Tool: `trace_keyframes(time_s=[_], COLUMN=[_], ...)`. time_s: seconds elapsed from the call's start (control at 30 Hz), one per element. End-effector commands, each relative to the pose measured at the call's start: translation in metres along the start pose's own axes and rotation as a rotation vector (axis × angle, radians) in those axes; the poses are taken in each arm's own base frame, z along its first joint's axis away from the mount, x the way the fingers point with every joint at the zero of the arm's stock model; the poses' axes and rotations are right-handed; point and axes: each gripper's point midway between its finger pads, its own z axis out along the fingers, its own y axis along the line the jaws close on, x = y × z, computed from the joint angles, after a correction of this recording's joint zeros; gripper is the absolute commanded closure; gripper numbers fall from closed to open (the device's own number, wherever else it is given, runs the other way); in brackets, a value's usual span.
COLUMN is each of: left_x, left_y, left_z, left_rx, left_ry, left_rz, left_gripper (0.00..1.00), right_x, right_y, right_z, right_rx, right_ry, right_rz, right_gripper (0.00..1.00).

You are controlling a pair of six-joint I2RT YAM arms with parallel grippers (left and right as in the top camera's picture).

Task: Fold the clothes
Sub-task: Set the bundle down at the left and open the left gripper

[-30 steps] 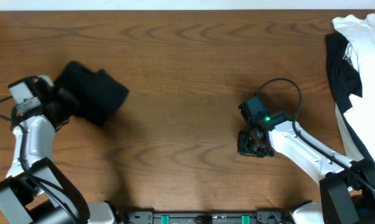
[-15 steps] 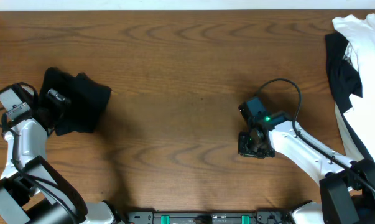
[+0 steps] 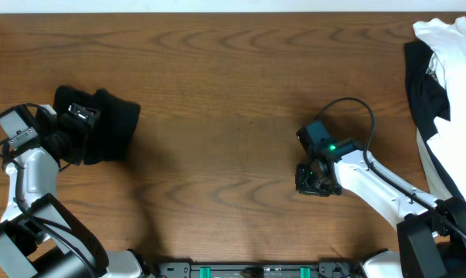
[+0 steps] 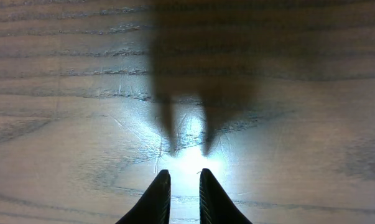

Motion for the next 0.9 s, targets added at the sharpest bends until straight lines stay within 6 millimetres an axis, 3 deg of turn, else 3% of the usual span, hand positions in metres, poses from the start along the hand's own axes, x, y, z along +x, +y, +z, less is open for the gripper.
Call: trace_keyframes(time_s=[0.0, 0.3, 0.63, 0.87], left_x=[-0.003, -0.003, -0.009, 0.002], left_y=[-0.015, -0.009, -0.044, -0.010], left_z=[-0.009, -0.011, -0.050, -0.055], left_rx=[0.051, 0.017, 0.097, -0.087], left_ry=[0.004, -0.005, -0.096, -0.095], left_rz=[-0.003, -0.013, 0.090, 0.028], left_gripper=[0.02, 0.02, 0.02, 0.02], right_x=[-0.001, 0.000, -0.001, -0.001], right_y=[-0.004, -0.005, -0.004, -0.004], right_z=[0.001, 0.001, 0.001, 0.001], right_rx=[0.015, 0.015, 0.015, 0.015], right_ry=[-0.003, -0.003, -0.003, -0.003], right_rz=[-0.007, -0.007, -0.006, -0.007], right_gripper=[0.84, 0.84, 0.84, 0.84])
